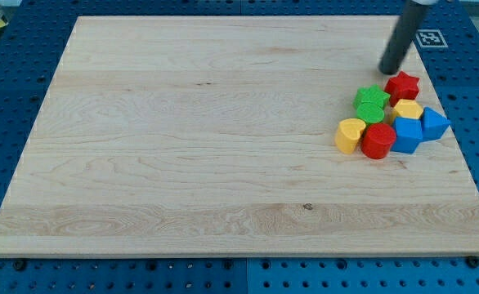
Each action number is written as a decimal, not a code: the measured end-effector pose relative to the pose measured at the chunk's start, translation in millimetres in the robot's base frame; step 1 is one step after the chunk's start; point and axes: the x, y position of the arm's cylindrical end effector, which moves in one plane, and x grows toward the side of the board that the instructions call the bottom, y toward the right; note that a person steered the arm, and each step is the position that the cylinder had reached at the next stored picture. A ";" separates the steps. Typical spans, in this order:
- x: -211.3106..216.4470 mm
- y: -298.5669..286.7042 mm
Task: Move the red star to the top of the green star
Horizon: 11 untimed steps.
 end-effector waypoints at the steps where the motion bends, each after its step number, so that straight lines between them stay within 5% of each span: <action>1: -8.0 3.9; 4: 81.1 77.0; 7: 56.8 -38.9; 9: 44.2 50.2; 11: -1.3 46.7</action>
